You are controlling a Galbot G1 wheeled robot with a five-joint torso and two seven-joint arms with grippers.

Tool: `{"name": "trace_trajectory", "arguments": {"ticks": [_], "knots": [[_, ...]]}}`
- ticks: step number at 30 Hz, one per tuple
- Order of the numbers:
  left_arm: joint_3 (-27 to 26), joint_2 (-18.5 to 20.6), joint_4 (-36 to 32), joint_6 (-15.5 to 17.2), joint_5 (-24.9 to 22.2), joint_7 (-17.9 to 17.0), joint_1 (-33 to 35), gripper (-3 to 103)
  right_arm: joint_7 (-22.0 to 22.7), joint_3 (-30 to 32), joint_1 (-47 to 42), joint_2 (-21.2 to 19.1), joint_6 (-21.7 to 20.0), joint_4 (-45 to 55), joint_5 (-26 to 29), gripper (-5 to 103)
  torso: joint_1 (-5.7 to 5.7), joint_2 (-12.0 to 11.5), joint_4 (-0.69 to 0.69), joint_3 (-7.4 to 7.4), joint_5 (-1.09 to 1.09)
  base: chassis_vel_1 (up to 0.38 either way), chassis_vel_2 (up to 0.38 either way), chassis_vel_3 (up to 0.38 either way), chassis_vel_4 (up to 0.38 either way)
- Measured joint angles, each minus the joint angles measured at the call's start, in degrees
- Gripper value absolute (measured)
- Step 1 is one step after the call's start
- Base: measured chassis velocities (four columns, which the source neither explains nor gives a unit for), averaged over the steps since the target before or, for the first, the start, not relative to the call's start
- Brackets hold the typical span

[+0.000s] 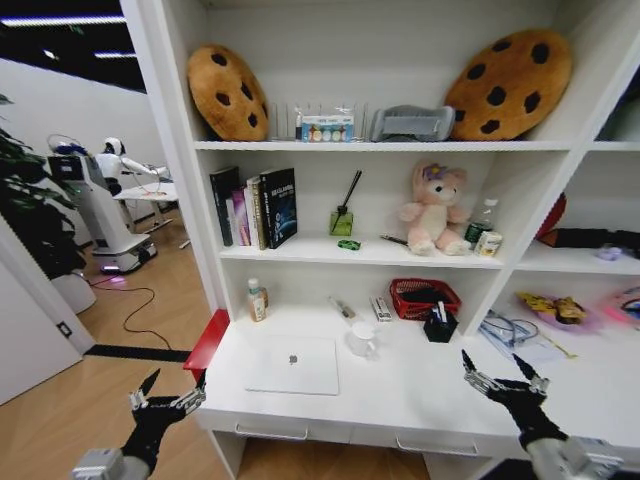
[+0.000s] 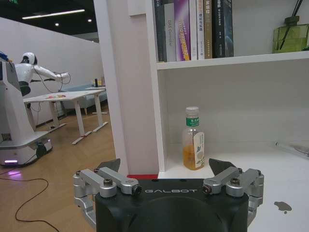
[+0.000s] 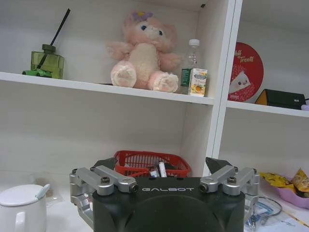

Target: Organize the objects on the table.

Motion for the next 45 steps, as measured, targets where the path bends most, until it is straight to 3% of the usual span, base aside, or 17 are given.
{"name": "trace_trajectory", "arguments": {"ticks": [45], "knots": [[0.0,0.0,0.0,0.0,0.0,0.0,0.0,100,0.0,0.0,0.0,0.0,0.0,0.0,0.0,100,0.01,0.0,-0.01,0.01,0.00,0.010,-0.014,-0.020,0.005]]}}
